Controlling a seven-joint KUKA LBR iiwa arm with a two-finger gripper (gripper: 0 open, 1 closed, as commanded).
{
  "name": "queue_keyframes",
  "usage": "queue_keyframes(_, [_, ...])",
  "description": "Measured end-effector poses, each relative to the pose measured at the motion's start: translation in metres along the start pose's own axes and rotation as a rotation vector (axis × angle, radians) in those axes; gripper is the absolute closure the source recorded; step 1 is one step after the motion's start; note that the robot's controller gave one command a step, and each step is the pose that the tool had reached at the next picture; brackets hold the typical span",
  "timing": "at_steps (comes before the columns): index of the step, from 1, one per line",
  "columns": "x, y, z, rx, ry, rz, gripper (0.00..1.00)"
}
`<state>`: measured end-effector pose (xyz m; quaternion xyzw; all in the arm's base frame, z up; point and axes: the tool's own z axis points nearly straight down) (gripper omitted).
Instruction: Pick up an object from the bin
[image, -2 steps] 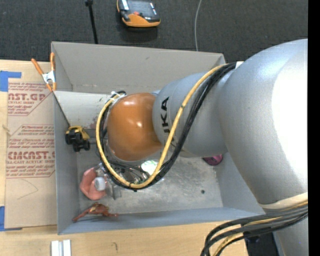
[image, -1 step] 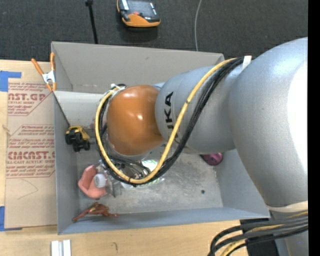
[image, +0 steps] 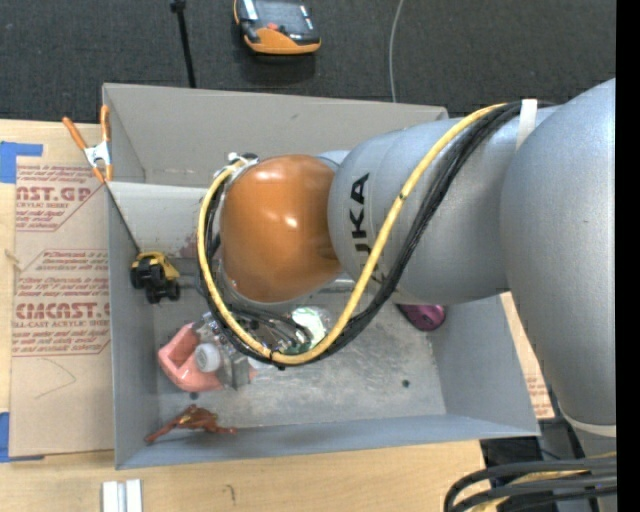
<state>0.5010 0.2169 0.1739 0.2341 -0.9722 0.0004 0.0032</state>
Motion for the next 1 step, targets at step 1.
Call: queue_keyframes(1, [-0.0034,0.0057,-0.0516,0.000,0.001,-0.003,1.00])
